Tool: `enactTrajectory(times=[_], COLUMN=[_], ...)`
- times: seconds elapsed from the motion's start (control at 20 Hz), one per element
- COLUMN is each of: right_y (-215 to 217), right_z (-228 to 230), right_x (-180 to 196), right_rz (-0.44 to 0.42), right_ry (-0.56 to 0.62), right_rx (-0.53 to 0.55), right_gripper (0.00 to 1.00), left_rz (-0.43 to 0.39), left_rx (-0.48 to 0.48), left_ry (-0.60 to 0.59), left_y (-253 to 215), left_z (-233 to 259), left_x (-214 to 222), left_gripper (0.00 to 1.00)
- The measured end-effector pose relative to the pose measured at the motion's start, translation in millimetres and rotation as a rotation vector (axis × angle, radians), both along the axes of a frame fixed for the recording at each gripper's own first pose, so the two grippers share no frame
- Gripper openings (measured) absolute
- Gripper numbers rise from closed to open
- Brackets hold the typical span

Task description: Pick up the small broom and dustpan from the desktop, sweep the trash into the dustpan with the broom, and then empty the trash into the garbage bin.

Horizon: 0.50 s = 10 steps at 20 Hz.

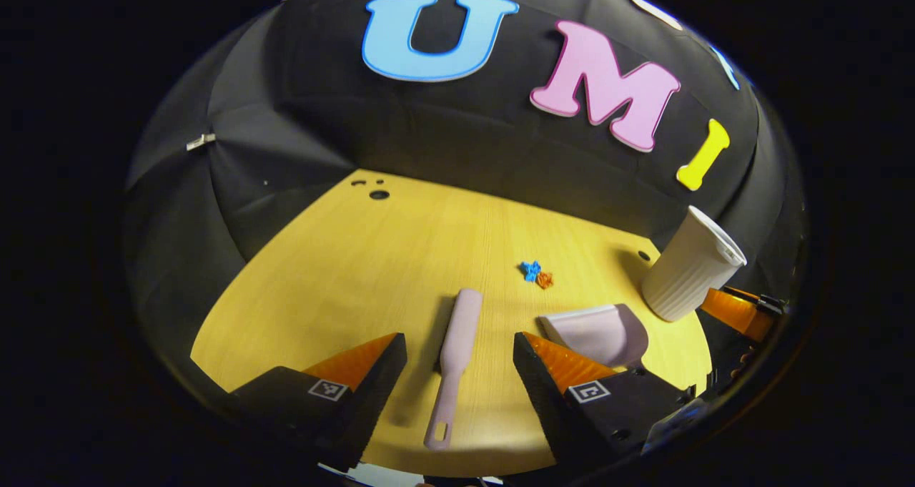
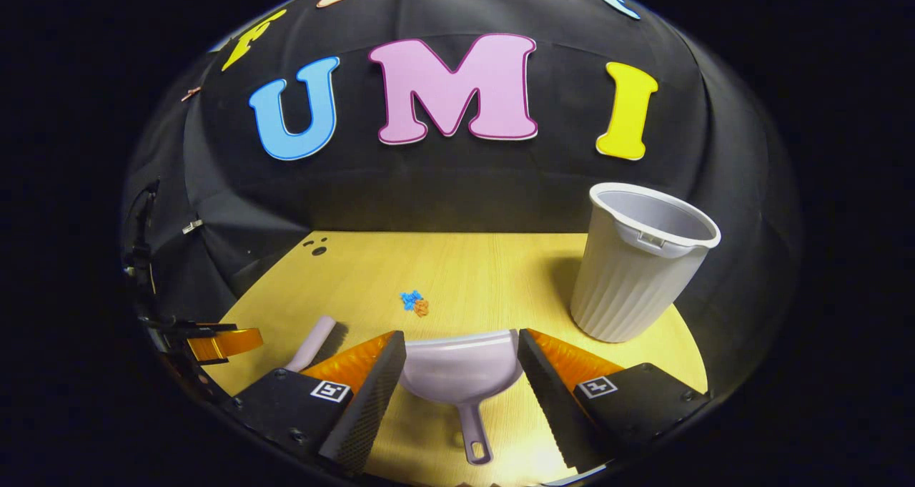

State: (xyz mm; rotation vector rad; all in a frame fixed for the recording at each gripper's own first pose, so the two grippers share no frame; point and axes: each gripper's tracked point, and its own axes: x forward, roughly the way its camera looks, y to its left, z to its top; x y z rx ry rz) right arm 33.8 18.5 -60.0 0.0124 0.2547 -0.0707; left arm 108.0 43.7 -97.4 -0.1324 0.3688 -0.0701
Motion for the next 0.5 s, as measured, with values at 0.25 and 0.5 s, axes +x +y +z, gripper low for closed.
enactTrajectory(times=[0.25,0.5], right_y=[3.8,0.9], right_z=[-54.8,-119.3], right_x=[10.1,6.7], right_rz=[0.009,-0.008], right_ry=[0.156,0.361], right_rx=[0.029,0.086], right_gripper=[0.99,0.99], left_rz=[-0.039,-0.058], left_rx=[0.075,0.111], left_ry=[0.114,0.226], left_y=[-3.7,-6.9], left_z=[-36.8,-70.3], left_x=[19.0,33.9], left_gripper=[0.95,0.96])
